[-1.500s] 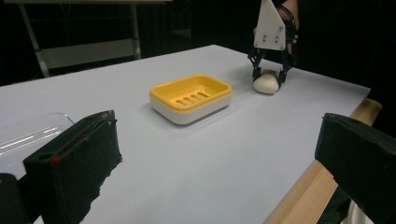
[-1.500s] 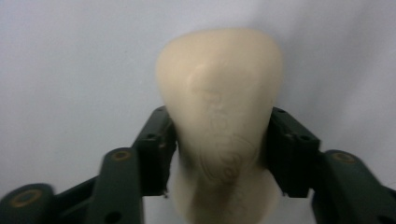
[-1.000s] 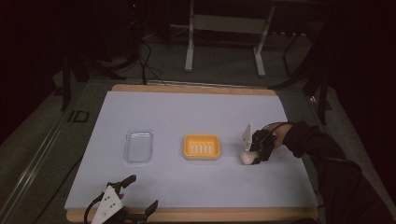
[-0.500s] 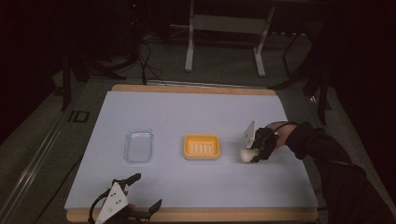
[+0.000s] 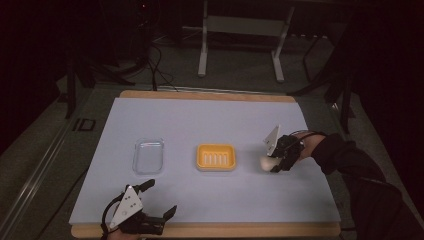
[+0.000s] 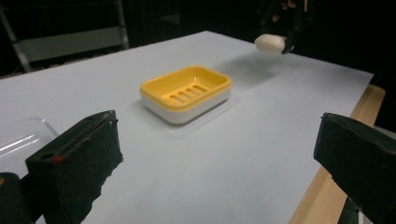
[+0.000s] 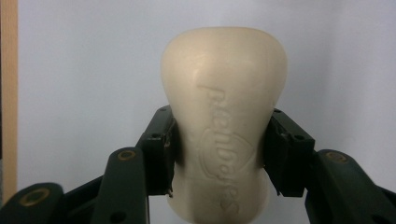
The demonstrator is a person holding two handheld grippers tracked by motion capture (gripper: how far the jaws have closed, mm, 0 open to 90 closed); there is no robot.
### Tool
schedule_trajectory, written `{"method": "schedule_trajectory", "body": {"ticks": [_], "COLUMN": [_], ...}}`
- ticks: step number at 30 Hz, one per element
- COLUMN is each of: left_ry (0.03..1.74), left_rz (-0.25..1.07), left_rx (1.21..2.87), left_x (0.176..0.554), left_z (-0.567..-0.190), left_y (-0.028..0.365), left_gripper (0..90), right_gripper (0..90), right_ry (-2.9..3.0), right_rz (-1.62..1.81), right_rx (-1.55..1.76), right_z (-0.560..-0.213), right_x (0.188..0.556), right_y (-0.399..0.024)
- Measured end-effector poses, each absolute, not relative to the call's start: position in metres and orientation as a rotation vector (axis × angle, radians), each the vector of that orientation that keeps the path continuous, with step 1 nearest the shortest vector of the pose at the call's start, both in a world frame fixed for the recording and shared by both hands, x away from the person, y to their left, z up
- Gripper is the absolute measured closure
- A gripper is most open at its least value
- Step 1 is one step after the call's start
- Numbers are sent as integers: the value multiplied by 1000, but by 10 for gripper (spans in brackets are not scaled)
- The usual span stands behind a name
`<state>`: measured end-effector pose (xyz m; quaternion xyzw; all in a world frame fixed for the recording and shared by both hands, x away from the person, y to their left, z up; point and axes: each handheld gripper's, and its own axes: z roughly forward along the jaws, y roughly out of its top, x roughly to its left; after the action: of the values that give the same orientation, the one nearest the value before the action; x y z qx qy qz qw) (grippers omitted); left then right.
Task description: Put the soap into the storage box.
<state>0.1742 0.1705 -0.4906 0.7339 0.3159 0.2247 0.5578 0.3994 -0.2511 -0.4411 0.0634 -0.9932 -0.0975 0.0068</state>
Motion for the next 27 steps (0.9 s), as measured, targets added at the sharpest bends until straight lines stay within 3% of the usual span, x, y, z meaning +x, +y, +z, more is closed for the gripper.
{"method": "schedule_trajectory", "body": {"ticks": [7, 27], "left_ry": [732, 747], "left_rz": [477, 500], "left_rx": [1756, 1748], "left_x": [182, 184], "left_z": [-492, -492], "left_y": [166, 164], "left_gripper": [8, 8], "right_gripper": [498, 498], "right_ry": [-3094, -3112], "right_rz": [-282, -288], "right_rx": [99, -14], "right_z": [-421, -381], "right_x": [397, 395], "right_y": [-248, -221]}}
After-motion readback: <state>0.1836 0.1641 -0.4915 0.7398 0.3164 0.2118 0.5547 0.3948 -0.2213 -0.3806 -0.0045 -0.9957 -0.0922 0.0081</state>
